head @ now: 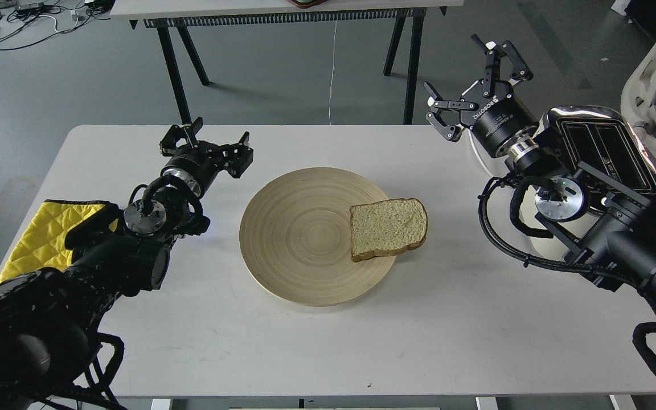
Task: Put bread in toaster with right arm
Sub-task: 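Swing the right gripper away from the toaster toward the bread slice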
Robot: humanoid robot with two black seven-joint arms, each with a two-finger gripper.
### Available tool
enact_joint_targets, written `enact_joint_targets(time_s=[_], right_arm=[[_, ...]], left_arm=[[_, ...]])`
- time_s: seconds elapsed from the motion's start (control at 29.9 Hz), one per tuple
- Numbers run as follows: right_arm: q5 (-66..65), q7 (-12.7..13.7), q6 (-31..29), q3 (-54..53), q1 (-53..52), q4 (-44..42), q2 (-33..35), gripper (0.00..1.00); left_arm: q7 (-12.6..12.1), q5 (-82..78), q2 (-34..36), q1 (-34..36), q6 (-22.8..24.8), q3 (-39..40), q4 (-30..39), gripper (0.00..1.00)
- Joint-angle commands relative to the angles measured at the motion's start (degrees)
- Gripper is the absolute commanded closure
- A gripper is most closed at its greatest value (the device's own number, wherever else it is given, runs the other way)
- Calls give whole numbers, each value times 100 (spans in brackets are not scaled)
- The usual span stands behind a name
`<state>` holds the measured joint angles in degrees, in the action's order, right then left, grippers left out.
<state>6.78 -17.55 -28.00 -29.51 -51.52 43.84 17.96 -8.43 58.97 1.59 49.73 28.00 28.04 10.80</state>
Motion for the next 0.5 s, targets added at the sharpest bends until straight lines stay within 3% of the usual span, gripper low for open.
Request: enact_joint_targets(time_s=[0.0,0.17,0.47], right_arm=[[-536,155,23,305,-384,54,41,0],[-1143,401,593,718,-692,143,85,0],[-1443,393,849,2282,-1044,151,603,0]], left_arm=[[0,0,0,1,0,0,1,0],[0,0,0,1,0,0,1,0],[0,0,0,1,0,0,1,0]])
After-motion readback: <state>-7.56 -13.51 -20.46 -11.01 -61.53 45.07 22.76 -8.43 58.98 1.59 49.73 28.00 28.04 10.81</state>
